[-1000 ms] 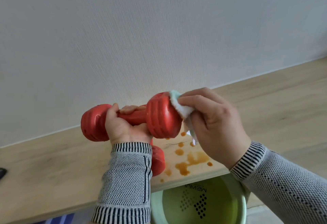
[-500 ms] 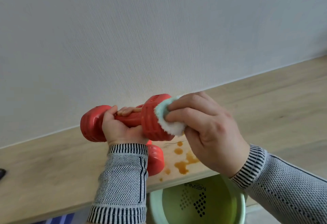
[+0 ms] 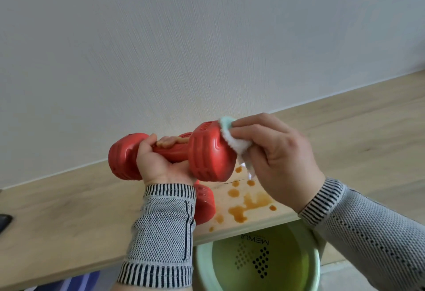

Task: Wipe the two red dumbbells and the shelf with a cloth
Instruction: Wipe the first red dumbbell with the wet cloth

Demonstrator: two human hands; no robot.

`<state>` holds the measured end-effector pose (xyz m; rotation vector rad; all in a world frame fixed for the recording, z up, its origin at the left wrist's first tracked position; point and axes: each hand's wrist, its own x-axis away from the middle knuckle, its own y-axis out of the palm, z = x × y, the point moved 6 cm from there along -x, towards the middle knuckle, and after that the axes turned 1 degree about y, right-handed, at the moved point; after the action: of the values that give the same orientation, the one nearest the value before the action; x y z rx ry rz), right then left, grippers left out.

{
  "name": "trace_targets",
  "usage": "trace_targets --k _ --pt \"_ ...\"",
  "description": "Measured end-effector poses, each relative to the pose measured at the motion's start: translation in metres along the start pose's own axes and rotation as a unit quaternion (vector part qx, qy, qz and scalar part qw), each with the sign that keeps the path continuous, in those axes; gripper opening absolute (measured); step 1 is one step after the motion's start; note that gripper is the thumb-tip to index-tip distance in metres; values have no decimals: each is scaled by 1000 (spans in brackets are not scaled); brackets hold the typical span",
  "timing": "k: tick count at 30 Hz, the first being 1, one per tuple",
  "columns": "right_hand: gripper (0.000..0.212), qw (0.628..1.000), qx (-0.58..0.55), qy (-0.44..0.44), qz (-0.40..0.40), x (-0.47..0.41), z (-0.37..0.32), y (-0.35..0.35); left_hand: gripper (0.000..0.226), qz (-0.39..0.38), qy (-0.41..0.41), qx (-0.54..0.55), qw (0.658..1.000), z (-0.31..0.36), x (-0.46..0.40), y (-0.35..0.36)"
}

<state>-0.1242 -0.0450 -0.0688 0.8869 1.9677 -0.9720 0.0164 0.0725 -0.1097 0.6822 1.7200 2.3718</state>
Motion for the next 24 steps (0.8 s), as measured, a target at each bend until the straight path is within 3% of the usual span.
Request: trace_targets --k 3,9,14,16,19,24 --pt "26 1000 4 24 19 1 3 -2 37 -14 -2 1 1000 -2 1 5" --pt "25 996 -16 -90 5 9 -29 4 37 -16 4 35 999 1 1 5" --pt "34 991 -53 123 6 3 15 3 33 -21 17 -4 1000 -7 6 8" --pt "35 986 -66 151 10 2 17 4 30 -37 24 -19 999 -8 6 11" --pt "29 996 -56 67 20 1 -1 0 28 -49 44 -27 997 -4 1 15" --pt "27 993 -38 -96 -49 5 -35 9 31 -50 69 -61 995 5 -3 14"
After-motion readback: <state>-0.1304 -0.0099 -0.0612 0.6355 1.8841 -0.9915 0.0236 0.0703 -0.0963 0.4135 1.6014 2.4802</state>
